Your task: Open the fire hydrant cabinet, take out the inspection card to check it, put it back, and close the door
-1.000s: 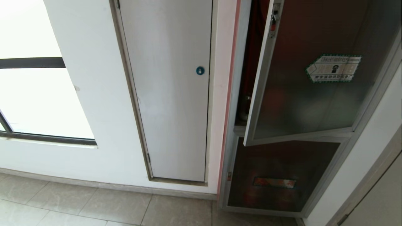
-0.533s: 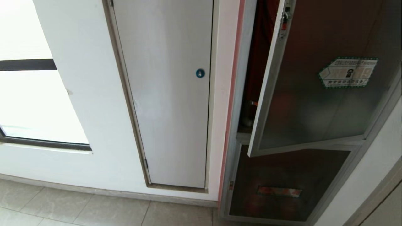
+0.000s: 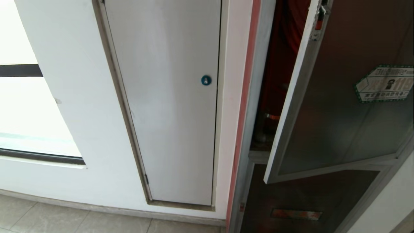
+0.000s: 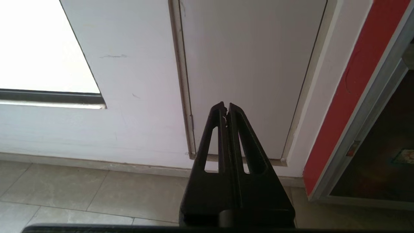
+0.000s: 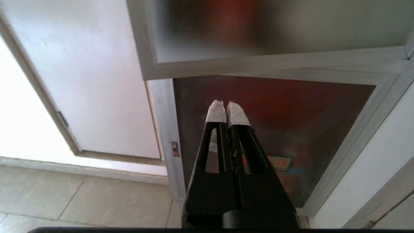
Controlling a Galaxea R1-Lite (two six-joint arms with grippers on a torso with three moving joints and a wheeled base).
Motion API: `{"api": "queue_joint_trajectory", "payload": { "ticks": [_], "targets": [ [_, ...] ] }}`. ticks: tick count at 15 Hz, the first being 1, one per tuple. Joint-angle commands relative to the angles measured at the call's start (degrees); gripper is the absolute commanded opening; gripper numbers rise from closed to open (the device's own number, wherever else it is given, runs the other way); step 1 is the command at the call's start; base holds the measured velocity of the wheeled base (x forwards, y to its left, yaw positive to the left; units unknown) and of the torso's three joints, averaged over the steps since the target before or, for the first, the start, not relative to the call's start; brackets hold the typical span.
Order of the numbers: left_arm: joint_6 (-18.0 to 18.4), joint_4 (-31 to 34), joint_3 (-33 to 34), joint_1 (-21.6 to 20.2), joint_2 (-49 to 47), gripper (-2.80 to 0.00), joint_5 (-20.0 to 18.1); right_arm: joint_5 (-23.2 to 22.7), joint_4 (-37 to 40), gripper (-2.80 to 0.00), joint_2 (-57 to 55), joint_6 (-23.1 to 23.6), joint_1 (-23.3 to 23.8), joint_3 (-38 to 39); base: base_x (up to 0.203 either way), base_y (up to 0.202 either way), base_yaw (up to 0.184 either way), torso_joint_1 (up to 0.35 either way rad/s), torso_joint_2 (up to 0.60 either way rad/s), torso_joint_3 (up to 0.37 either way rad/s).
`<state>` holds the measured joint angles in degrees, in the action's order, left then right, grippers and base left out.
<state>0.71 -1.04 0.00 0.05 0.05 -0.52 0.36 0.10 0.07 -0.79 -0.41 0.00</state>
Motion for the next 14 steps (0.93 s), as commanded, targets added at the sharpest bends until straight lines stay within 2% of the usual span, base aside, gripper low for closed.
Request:
{"api": "queue_joint_trajectory", "payload": {
  "ticks": [1, 14],
  "targets": [
    [0.0, -0.02, 0.35, 0.01, 0.04, -2.8, 0.0, -0.01, -0.01, -2.8, 0.01, 0.0, -0.02, 0.0, 0.195, 0.0, 0.0, 0.002, 0.0, 0.002],
    [-0.36, -0.02, 0.35, -0.05, 0.04, -2.8, 0.34, -0.01, -0.01, -2.8, 0.01, 0.0, -0.02, 0.0, 0.197, 0.0, -0.001, 0.001, 0.0, 0.003]
  ]
}}
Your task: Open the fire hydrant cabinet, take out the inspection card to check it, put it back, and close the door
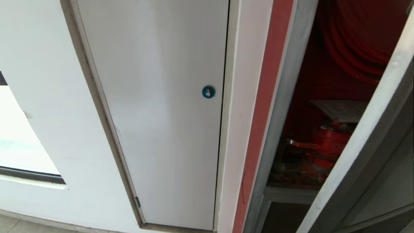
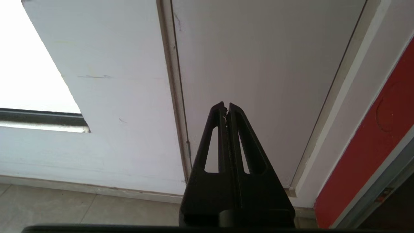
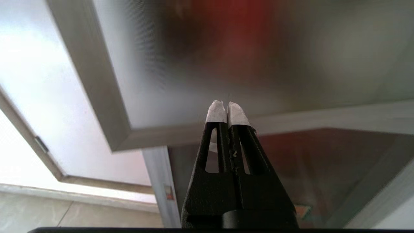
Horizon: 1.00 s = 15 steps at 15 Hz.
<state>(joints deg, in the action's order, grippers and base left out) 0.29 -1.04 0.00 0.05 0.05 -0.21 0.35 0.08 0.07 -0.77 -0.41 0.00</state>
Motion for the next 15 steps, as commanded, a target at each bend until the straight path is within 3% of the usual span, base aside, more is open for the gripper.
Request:
{"api": "queue_joint_trajectory", "payload": {
  "ticks": [1, 3, 15],
  "targets": [
    [0.06, -0.02, 0.35, 0.0, 0.04, -2.8, -0.01, 0.0, 0.01, -2.8, 0.01, -0.02, -0.02, 0.0, 0.196, 0.0, 0.0, 0.005, 0.0, 0.0],
    [-0.03, -0.02, 0.35, -0.02, 0.04, -2.8, 0.03, 0.0, 0.01, -2.8, 0.01, -0.02, -0.02, 0.0, 0.151, 0.0, -0.003, 0.007, 0.01, -0.003],
    [-0.03, -0.02, 0.35, -0.05, 0.04, -2.8, 0.03, 0.0, 0.01, -2.8, 0.01, -0.02, -0.02, 0.0, 0.0, 0.0, 0.0, 0.0, 0.0, 0.0]
  ]
}}
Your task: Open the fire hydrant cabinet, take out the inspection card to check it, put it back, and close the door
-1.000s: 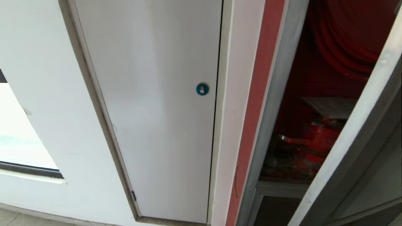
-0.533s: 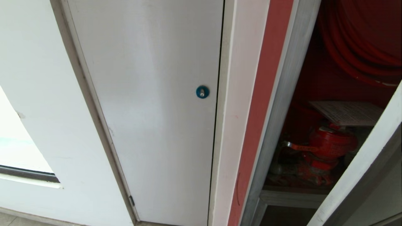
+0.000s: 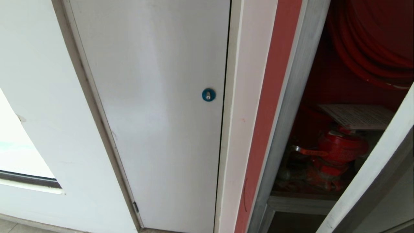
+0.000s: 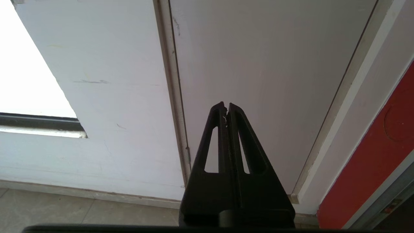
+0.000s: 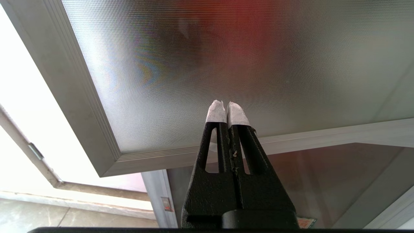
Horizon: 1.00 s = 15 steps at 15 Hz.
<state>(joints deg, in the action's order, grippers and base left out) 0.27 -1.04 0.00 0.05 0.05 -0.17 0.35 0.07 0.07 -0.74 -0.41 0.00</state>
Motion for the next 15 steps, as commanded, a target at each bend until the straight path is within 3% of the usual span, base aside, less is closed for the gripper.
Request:
{"api": "queue_joint_trajectory", "payload": {
  "ticks": [1, 9, 13, 15],
  "targets": [
    [0.0, -0.02, 0.35, -0.02, 0.04, -2.8, 0.0, 0.0, 0.01, -2.8, 0.01, 0.04, -0.02, 0.0, 0.0, 0.0, 0.0, 0.0, 0.0, 0.0],
    [0.0, -0.02, 0.35, -0.03, 0.04, -2.8, 0.0, 0.17, -0.01, -2.8, 0.01, -0.05, -0.02, -0.53, 0.0, 0.0, 0.0, 0.0, 0.0, 0.0],
    [0.0, -0.02, 0.35, 0.0, 0.04, -2.8, 0.0, -0.99, 3.97, -2.8, -2.69, -0.14, -0.07, -10.55, 0.0, 0.0, 0.0, 0.0, 0.0, 0.0],
    [0.0, -0.02, 0.35, -0.03, 0.04, -2.8, 0.0, -6.72, 6.56, -2.8, -7.89, -0.2, -0.09, -17.55, 0.0, 0.0, 0.0, 0.0, 0.0, 0.0]
  ]
}}
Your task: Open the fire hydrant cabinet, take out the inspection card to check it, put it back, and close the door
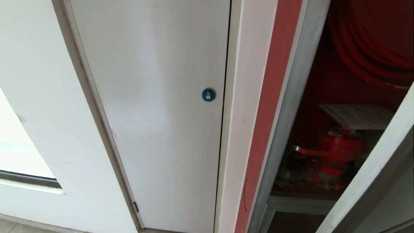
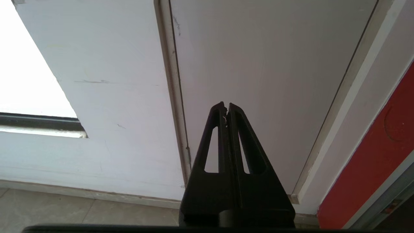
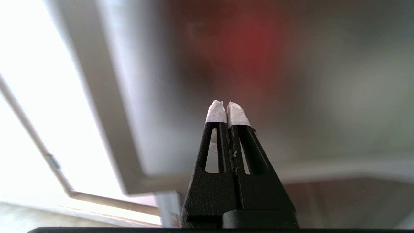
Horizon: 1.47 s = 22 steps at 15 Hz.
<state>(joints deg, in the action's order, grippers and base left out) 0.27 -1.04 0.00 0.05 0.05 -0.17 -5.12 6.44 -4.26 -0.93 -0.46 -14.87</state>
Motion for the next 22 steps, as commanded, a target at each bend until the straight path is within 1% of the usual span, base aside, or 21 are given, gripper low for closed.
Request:
{"api": "queue_joint_trajectory", "payload": {
  "ticks": [1, 3, 5, 6, 8, 10, 16, 22],
  "targets": [
    [0.0, -0.02, 0.35, -0.03, 0.04, -2.8, -0.01, -5.66, 1.57, -2.8, -5.85, -0.03, -0.09, -5.89, 0.0, 0.0, 0.0, 0.0, 0.0, 0.0],
    [0.0, -0.02, 0.35, 0.04, 0.04, -2.8, -0.01, -16.44, 5.74, -2.8, -10.81, -0.04, -0.13, -12.75, 0.0, 0.0, 0.0, 0.0, 0.0, 0.0],
    [0.0, -0.02, 0.35, -0.01, 0.04, -2.8, -0.01, -26.11, 10.22, -2.8, -15.22, -0.04, -0.15, -18.01, 0.0, 0.0, 0.0, 0.0, 0.0, 0.0],
    [0.0, 0.07, 0.35, 0.04, 0.04, -2.8, -0.01, -29.31, 11.62, -2.8, -17.11, -0.02, -0.15, -19.47, 0.0, 0.0, 0.0, 0.0, 0.0, 0.0],
    [0.0, -0.02, 0.35, 0.04, 0.04, -2.8, -0.01, -33.98, 12.43, -2.8, -20.91, 0.06, -0.13, -20.74, 0.0, 0.0, 0.0, 0.0, 0.0, 0.0],
    [0.0, -0.02, 0.35, 0.0, 0.04, -2.8, -0.01, -35.54, 12.27, -2.8, -23.72, 0.13, -0.15, -21.36, 0.0, 0.0, 0.0, 0.0, 0.0, 0.0],
    [0.0, -0.02, 0.35, -0.04, 0.04, -2.8, -0.01, -36.02, 11.61, -2.8, -25.78, 0.22, -0.15, -21.87, 0.0, 0.0, 0.0, 0.0, 0.0, 0.0],
    [0.0, 0.01, 0.35, -0.05, 0.04, -2.8, -0.01, -36.02, 7.47, -2.8, -30.57, 0.22, -0.15, -21.87, 0.0, 0.0, 0.0, 0.0, 0.0, 0.0]
  ]
}}
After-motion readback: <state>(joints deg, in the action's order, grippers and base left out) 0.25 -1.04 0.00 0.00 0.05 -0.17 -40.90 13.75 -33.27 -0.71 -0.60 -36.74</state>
